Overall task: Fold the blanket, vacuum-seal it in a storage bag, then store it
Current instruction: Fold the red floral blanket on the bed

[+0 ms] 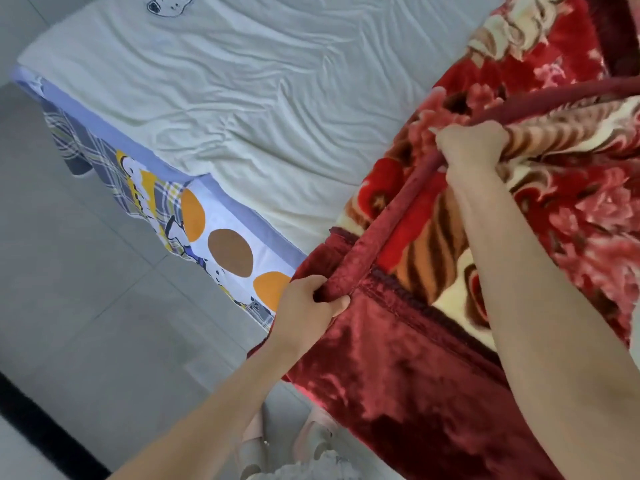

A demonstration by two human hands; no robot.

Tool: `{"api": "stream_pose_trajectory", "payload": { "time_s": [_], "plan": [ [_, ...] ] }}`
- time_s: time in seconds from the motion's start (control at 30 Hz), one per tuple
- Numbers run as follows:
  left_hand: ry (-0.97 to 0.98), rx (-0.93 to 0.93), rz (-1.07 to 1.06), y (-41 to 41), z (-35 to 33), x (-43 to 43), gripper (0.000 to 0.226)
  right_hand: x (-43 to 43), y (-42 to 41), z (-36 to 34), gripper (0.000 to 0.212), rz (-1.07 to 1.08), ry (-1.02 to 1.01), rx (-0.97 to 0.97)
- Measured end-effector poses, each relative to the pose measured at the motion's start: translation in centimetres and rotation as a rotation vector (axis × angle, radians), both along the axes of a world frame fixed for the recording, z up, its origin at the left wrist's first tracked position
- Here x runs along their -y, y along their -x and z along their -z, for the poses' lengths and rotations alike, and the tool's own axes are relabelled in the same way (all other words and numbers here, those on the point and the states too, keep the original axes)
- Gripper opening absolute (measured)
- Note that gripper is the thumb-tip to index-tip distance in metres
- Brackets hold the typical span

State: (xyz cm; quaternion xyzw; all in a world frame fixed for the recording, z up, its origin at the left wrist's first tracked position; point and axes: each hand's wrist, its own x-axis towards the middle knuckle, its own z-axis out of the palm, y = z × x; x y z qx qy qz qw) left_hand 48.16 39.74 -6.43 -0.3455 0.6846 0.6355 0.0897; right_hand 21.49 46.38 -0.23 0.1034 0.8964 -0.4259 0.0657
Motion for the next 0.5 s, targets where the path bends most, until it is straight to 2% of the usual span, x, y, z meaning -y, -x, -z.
{"api": "stream_pose_trajectory", "payload": {
  "time_s": [0.07,0.13,0.2,0.3,0.37,0.43,0.5],
  "plan": [
    [-0.024,0.009,-0.072,0.3,0.0,0.9,0.022,1.5,0.2,-1.0,0.016,-0.102,-0.021,-0.045],
    [-0.057,0.108,-0.108,0.6,1.5,2.1,0.012,2.8,0.2,1.3,0.028,-0.152,-0.154,-0.068],
    [-0.051,0.264,-0.074,0.2,3.9,2.6,0.009,2.8,-0.9,5.1,0.034,-0.205,-0.293,0.048],
    [-0.035,0.401,-0.037,0.0,6.4,2.6,0.018,1.0,-2.9,9.1,0.056,-0.301,-0.222,0.281],
    [-0.006,0.423,0.011,0.4,7.0,2.6,0.022,-0.3,-3.5,8.9,0.075,-0.375,-0.189,0.275],
    [0.038,0.426,0.083,0.9,6.7,3.0,0.029,-1.7,-3.9,7.8,0.076,-0.427,-0.178,0.252],
    [0.169,0.434,0.178,1.4,6.2,3.4,0.041,-3.5,-5.0,6.7,0.068,-0.480,-0.268,0.205]
  ]
}}
